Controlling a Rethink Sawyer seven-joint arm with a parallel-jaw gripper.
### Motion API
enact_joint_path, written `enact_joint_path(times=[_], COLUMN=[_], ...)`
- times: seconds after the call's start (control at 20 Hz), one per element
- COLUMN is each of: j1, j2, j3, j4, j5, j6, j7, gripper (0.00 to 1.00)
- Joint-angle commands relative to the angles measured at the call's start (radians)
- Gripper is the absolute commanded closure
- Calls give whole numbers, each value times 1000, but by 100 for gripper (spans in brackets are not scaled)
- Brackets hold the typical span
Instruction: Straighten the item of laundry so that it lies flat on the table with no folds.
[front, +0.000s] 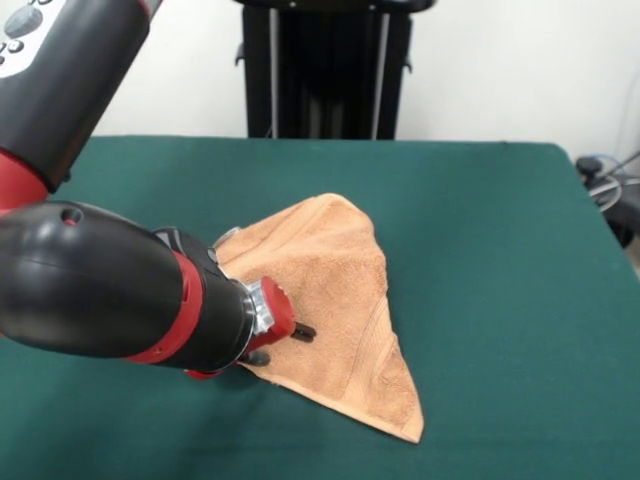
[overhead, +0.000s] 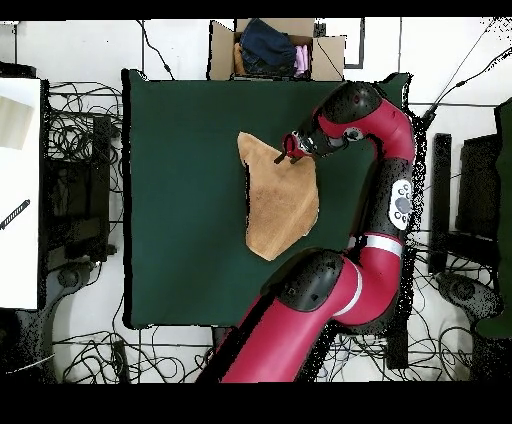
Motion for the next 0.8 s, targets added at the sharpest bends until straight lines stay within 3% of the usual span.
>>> enact_joint_path(times=[0.05, 0.8], j1=[-7, -12], j2=[-69, -50], j3=[31, 55], j4=[107, 74], j5=[-8, -28], j6=[59, 84], j7=[-233, -253], gripper=[0, 0])
